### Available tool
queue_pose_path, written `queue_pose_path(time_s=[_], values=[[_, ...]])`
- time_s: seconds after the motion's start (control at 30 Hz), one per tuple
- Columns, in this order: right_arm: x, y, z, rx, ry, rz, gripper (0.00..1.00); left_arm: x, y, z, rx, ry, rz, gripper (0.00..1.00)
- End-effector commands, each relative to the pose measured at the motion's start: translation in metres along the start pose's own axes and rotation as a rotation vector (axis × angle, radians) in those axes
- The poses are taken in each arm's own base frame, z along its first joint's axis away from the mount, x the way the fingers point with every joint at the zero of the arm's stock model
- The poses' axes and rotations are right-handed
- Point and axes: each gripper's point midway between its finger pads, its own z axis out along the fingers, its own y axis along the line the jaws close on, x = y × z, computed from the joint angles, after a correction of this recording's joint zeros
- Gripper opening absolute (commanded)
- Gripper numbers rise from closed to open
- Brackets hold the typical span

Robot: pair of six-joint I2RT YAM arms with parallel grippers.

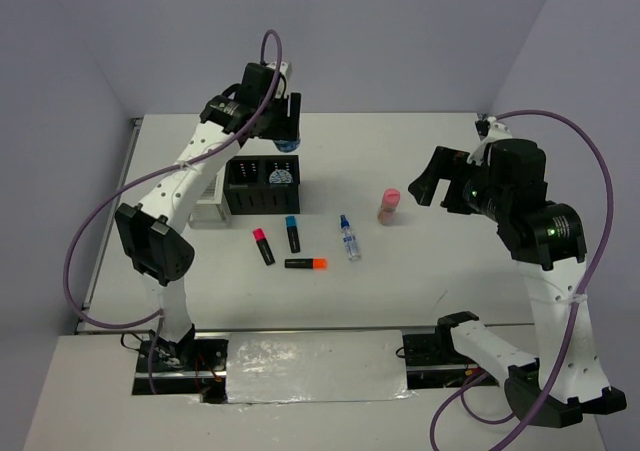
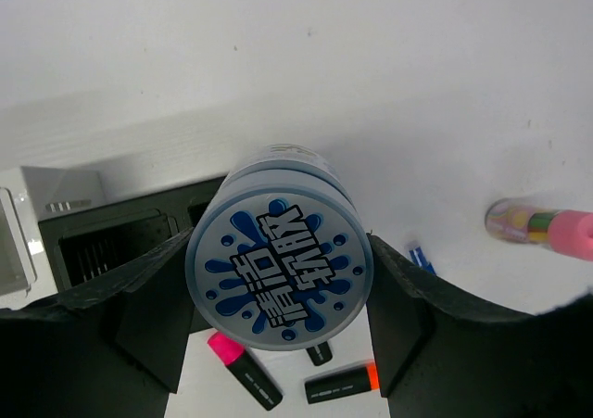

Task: Sort the stationery into containers
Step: Place the stationery in the storage box.

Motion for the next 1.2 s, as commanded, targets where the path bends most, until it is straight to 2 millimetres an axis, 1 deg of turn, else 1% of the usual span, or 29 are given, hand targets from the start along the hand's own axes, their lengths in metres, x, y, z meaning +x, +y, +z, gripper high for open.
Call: queue_pose_path(time_s=[0.0,0.03,0.1,0.3,0.37,0.4,0.47,0.6,0.7,0.8,0.9,0.93,1.0,1.03,1.07,1.1,1.17], values=[[-0.010,0.011,0.002,-0.054,-0.042,0.003,1.00,0.001,0.007,-0.009,-0.021,-0.012,-0.007,0.00],[-0.010,0.012,0.001,-0.059,-0.044,0.004,1.00,0.005,0.009,-0.009,-0.027,-0.004,-0.005,0.00],[-0.007,0.012,0.003,-0.061,-0.038,0.010,1.00,0.008,0.014,-0.008,-0.032,0.001,-0.008,0.00],[-0.002,0.011,0.003,-0.063,-0.031,0.023,1.00,0.023,0.020,0.003,-0.039,0.050,-0.009,0.00],[0.001,0.011,0.002,-0.064,-0.026,0.027,1.00,0.031,0.023,0.008,-0.046,0.069,-0.009,0.00],[0.000,0.011,0.001,-0.066,-0.033,0.029,1.00,0.038,0.024,0.010,-0.047,0.086,-0.008,0.00],[0.002,0.009,0.000,-0.061,-0.030,0.031,1.00,0.041,0.022,0.014,-0.037,0.089,-0.007,0.02],[0.006,0.007,-0.002,-0.055,-0.027,0.033,1.00,0.056,0.023,0.022,-0.032,0.125,-0.004,0.06],[0.009,0.006,-0.003,-0.054,-0.024,0.037,1.00,0.061,0.021,0.026,-0.015,0.134,-0.007,0.08],[0.010,0.006,-0.003,-0.051,-0.024,0.041,1.00,0.065,0.018,0.028,-0.002,0.144,-0.010,0.12],[0.011,0.006,-0.004,-0.053,-0.023,0.042,1.00,0.068,0.019,0.030,-0.006,0.150,-0.011,0.24],[0.013,0.005,-0.003,-0.049,-0.018,0.044,1.00,0.069,0.019,0.030,-0.005,0.154,-0.010,0.33],[0.014,0.005,-0.003,-0.053,-0.018,0.046,1.00,0.073,0.022,0.032,-0.018,0.165,-0.010,0.46],[0.016,0.003,-0.001,-0.049,-0.013,0.048,1.00,0.075,0.023,0.031,-0.023,0.168,-0.009,0.62],[0.017,0.003,0.000,-0.048,-0.013,0.048,1.00,0.076,0.024,0.032,-0.027,0.171,-0.010,0.67],[0.018,0.002,0.000,-0.047,-0.012,0.048,1.00,0.077,0.025,0.032,-0.033,0.175,-0.009,0.74],[0.022,0.003,0.004,-0.056,-0.003,0.045,1.00,0.077,0.026,0.031,-0.038,0.174,-0.010,0.84]])
